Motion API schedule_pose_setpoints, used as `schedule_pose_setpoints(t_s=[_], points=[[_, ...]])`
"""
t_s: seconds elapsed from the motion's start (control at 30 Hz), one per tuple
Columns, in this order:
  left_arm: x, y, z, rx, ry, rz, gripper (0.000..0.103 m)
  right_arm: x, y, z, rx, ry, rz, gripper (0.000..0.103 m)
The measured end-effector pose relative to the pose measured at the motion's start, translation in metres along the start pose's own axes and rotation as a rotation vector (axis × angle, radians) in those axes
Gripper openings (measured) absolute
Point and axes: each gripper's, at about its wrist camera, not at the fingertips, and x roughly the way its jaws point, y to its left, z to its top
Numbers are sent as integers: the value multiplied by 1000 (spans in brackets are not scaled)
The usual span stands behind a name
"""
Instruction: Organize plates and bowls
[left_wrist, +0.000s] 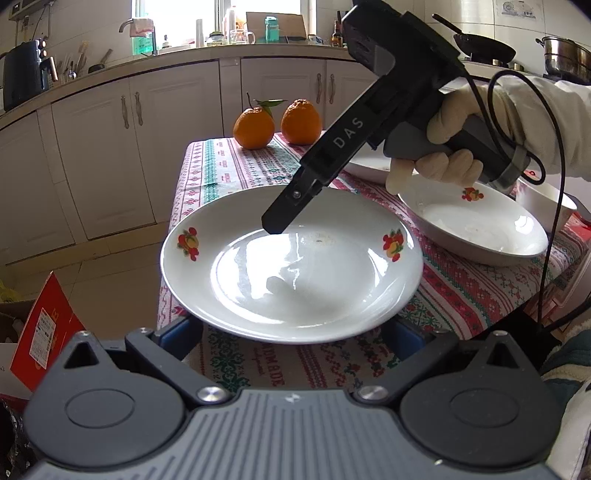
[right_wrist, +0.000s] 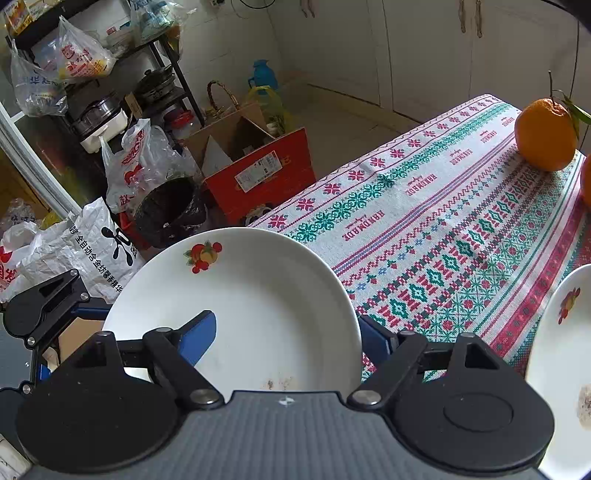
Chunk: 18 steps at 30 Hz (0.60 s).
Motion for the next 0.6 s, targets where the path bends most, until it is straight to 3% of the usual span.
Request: schedule_pose_setpoints(t_s=[0.37,0.6], points=[[0,6,1,18,9,-28,102,0,-14,0,47,3,79,81],[6,11,10,40,23,-53,101,-5,-19,1,65,-4,75,81]])
